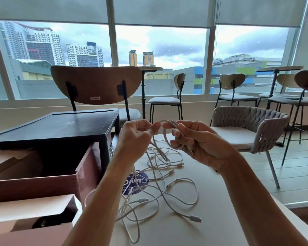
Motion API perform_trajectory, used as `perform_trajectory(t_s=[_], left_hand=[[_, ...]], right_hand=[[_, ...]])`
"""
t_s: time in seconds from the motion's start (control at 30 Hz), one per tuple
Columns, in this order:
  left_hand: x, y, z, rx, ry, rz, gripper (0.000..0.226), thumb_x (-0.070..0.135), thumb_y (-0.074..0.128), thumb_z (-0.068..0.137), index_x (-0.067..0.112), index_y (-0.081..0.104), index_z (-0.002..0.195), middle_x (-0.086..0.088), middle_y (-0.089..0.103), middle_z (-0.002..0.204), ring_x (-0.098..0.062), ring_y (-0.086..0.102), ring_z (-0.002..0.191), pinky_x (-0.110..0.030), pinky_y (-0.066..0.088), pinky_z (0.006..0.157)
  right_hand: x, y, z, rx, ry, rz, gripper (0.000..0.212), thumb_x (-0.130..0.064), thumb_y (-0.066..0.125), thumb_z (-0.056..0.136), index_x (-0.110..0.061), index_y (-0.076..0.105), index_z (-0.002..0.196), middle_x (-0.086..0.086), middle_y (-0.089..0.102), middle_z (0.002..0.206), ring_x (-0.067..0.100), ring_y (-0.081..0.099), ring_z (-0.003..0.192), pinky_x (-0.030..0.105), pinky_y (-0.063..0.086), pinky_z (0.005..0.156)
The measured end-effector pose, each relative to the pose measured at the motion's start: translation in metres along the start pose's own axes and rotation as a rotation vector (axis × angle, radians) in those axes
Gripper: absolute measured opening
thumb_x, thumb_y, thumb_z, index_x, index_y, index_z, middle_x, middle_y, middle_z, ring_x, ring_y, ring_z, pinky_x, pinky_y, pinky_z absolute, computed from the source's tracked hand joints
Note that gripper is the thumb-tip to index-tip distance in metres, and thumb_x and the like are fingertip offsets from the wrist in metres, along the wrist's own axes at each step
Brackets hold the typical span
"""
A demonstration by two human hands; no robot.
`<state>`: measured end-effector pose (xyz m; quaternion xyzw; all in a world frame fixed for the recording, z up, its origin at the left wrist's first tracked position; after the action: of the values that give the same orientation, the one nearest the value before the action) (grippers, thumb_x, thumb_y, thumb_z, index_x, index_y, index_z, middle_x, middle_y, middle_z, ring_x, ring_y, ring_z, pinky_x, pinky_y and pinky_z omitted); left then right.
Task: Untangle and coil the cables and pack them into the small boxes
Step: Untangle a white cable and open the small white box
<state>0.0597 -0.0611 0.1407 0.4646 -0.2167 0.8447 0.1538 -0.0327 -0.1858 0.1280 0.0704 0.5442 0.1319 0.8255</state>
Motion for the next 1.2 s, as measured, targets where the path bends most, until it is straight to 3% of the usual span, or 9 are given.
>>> perform_trajectory(t_s=[0.2,0.3,0.37,0.47,0.57,0.73,0.9,1.03,1.2], left_hand=[[-0.001,0.006,-0.003,-0.032,-0.01,0.019,0.033,0.042,0.068,0.089,0.012,0.073,0.076,-0.014,0.059,0.071,-0.017,0.043,0.063,-0.027,0.036,0.06],[-0.001,0.015,-0.004,-0.073,-0.008,0.057,0.034,0.039,0.063,0.094,0.015,0.07,0.071,0.005,0.063,0.062,-0.003,0.048,0.057,-0.02,0.039,0.058],[-0.001,0.023,-0.005,-0.14,-0.008,0.076,0.035,0.035,0.057,0.099,0.018,0.066,0.069,0.013,0.06,0.055,0.001,0.042,0.047,-0.02,0.036,0.053],[-0.005,0.028,-0.008,-0.256,-0.045,0.105,0.021,0.028,0.059,0.099,0.018,0.068,0.082,0.003,0.07,0.076,-0.004,0.049,0.057,-0.025,0.04,0.062],[-0.006,0.037,-0.017,-0.461,-0.085,0.187,0.011,0.03,0.062,0.096,0.023,0.069,0.101,-0.001,0.072,0.087,0.001,0.054,0.058,-0.014,0.042,0.057],[-0.002,0.056,-0.03,-0.694,-0.002,0.365,0.037,0.049,0.045,0.099,0.029,0.066,0.122,0.002,0.07,0.08,0.008,0.052,0.056,-0.014,0.04,0.059],[0.012,0.061,-0.034,-0.726,0.132,0.388,0.036,0.046,0.043,0.1,0.041,0.061,0.131,0.017,0.061,0.075,-0.004,0.062,0.086,-0.031,0.05,0.085],[0.018,0.057,-0.038,-0.747,0.191,0.462,0.031,0.026,0.053,0.1,0.036,0.065,0.128,0.025,0.068,0.103,0.016,0.06,0.085,-0.005,0.045,0.074],[0.026,0.053,-0.037,-0.713,0.264,0.434,0.026,0.016,0.059,0.098,0.028,0.073,0.117,0.018,0.069,0.1,0.007,0.063,0.091,-0.009,0.05,0.079]], right_hand=[[0.009,0.001,0.0,-0.124,0.063,0.171,0.034,-0.012,0.043,0.102,0.009,0.059,0.123,0.001,0.059,0.078,0.005,0.054,0.059,0.032,0.055,0.088],[0.008,0.002,0.001,-0.139,0.044,0.281,0.028,-0.011,0.043,0.103,0.006,0.06,0.117,0.001,0.061,0.079,0.006,0.058,0.063,0.032,0.054,0.09],[0.005,0.0,0.003,-0.07,0.002,0.293,0.028,-0.01,0.041,0.102,0.003,0.064,0.109,0.003,0.064,0.083,0.007,0.061,0.064,0.03,0.055,0.087],[-0.001,-0.008,0.007,0.105,-0.085,0.3,0.025,-0.008,0.041,0.098,0.003,0.063,0.102,0.012,0.071,0.092,0.011,0.066,0.063,0.03,0.058,0.078],[-0.009,-0.02,0.009,0.257,-0.154,0.352,0.021,-0.009,0.046,0.094,0.003,0.059,0.105,0.016,0.073,0.097,0.013,0.068,0.063,0.029,0.059,0.07],[-0.017,-0.037,0.0,0.424,-0.246,0.494,0.03,-0.012,0.04,0.102,0.009,0.059,0.114,0.011,0.072,0.082,0.008,0.065,0.06,0.023,0.055,0.084],[-0.02,-0.061,-0.013,0.622,-0.313,0.57,0.029,-0.011,0.038,0.105,0.008,0.057,0.118,0.014,0.074,0.098,0.008,0.067,0.066,0.025,0.06,0.077],[-0.02,-0.069,-0.02,0.742,-0.312,0.514,0.018,-0.005,0.038,0.104,0.005,0.053,0.103,0.018,0.073,0.109,0.013,0.072,0.07,0.029,0.059,0.081],[-0.015,-0.059,-0.016,0.75,-0.227,0.182,0.021,-0.001,0.038,0.103,0.009,0.054,0.112,0.016,0.075,0.093,0.012,0.068,0.067,0.031,0.049,0.099]])
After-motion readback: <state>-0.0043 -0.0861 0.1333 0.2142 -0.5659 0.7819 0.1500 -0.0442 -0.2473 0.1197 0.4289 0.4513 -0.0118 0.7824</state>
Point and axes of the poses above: each hand's wrist, its own z-axis towards the middle knuckle, its own y-axis out of the palm, x = y × z, the point moved 7 cm from there along z, towards the middle knuckle
